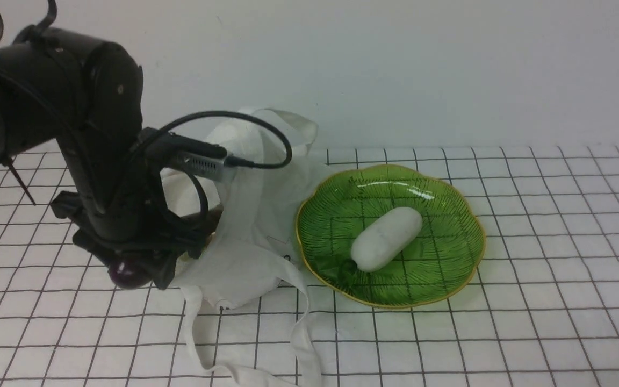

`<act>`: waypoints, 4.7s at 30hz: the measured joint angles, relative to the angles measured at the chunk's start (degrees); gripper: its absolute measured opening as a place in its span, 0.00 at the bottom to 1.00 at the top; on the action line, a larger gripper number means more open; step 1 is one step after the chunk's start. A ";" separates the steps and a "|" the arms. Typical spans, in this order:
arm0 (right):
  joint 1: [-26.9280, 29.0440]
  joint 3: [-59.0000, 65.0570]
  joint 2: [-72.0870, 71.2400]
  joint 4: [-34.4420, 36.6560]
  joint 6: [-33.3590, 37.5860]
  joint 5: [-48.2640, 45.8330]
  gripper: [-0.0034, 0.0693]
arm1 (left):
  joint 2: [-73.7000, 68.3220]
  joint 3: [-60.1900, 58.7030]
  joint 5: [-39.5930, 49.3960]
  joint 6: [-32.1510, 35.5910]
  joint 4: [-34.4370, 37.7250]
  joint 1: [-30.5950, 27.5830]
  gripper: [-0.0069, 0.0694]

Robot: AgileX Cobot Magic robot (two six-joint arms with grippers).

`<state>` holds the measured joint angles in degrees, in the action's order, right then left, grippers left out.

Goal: Take vegetables from bag on white checkered tablecloth place on plate.

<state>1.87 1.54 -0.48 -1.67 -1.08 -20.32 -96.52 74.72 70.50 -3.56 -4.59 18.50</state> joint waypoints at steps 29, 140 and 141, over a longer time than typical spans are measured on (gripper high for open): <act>0.00 0.00 0.00 0.00 0.00 0.00 0.02 | -3.29 7.72 -10.42 22.81 39.14 5.06 0.59; 0.00 0.00 0.00 0.00 0.00 -0.06 0.02 | 94.32 -72.62 -54.23 8.31 7.08 -23.59 0.08; 0.00 0.00 0.00 0.00 0.00 -0.06 0.02 | 94.39 -72.62 -54.00 8.25 7.07 -24.21 0.08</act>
<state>1.87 1.54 -0.48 -1.67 -1.08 -20.38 -2.13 2.09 16.50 4.69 2.48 -5.71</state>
